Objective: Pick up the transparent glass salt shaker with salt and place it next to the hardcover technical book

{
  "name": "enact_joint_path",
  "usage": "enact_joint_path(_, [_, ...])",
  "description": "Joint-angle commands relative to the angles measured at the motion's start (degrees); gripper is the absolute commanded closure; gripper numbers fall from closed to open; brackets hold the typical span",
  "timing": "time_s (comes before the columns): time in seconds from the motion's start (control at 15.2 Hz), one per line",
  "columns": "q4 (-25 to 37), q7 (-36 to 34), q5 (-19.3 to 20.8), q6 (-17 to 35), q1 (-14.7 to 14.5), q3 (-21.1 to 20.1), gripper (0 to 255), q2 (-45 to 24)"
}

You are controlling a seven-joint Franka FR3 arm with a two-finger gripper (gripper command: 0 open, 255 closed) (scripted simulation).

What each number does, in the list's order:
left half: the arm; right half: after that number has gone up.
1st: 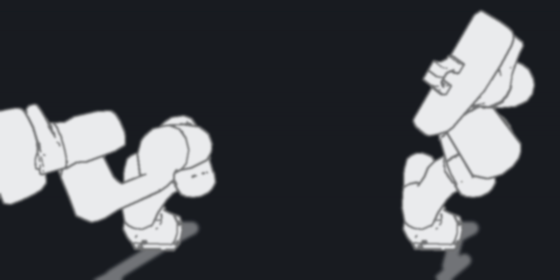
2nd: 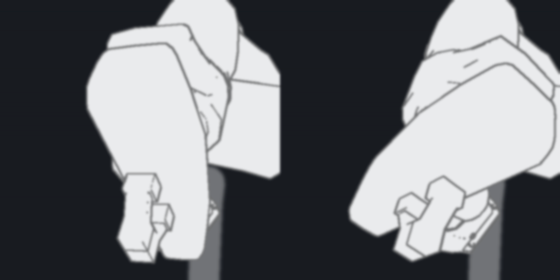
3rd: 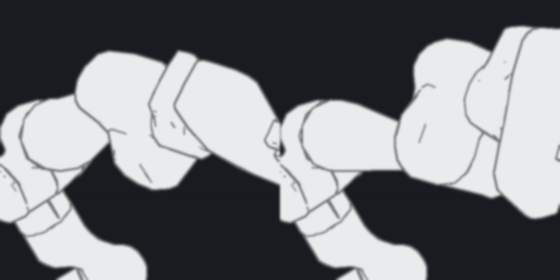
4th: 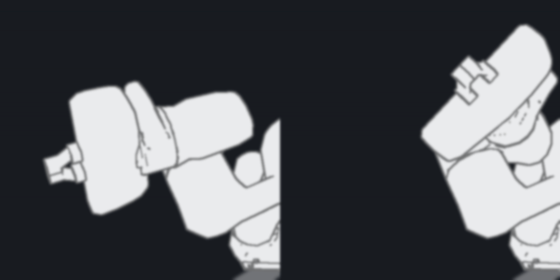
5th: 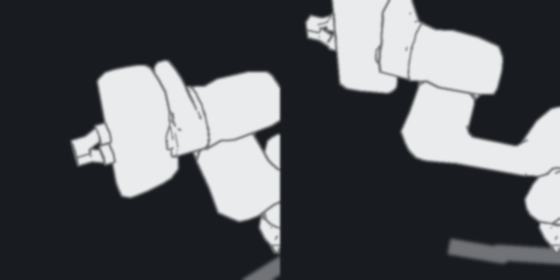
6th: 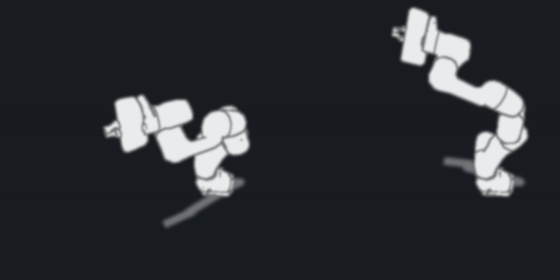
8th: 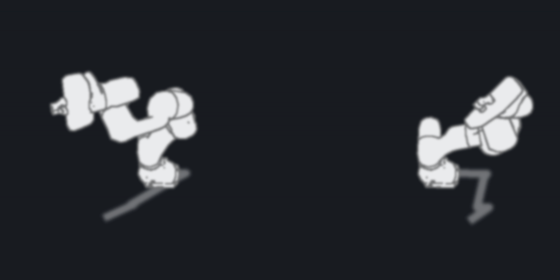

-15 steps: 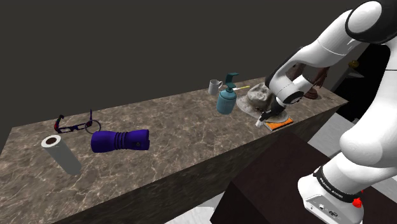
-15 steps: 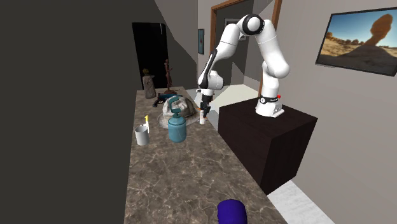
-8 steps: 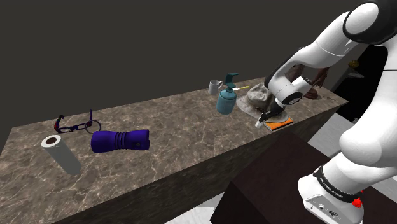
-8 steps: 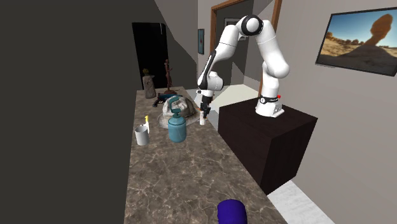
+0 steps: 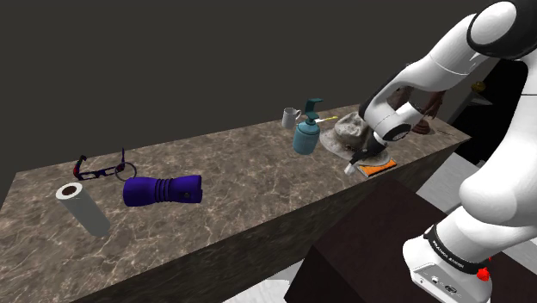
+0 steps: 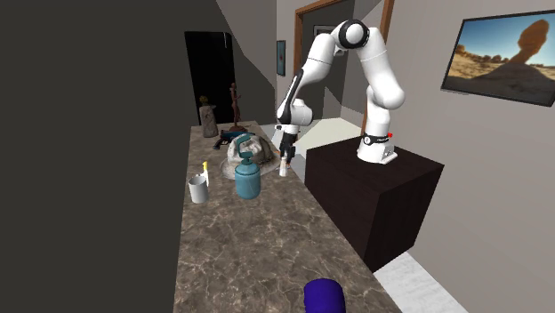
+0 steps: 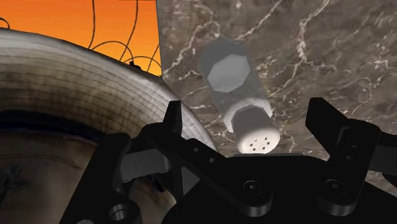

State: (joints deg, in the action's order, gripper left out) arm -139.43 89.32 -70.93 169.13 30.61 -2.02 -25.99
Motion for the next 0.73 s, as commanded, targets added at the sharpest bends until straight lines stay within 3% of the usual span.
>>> enact_joint_path(0.0, [-2.5, -4.2, 4.5, -1.6, -1.4, 2.3, 0, 3.9])
enact_joint_path(0.13, [-5.3, -9.0, 10.0, -3.4, -3.1, 5.2, 0, 8.4])
enact_joint_path(0.66, [-5.3, -9.0, 10.0, -3.4, -3.1, 5.2, 0, 8.4])
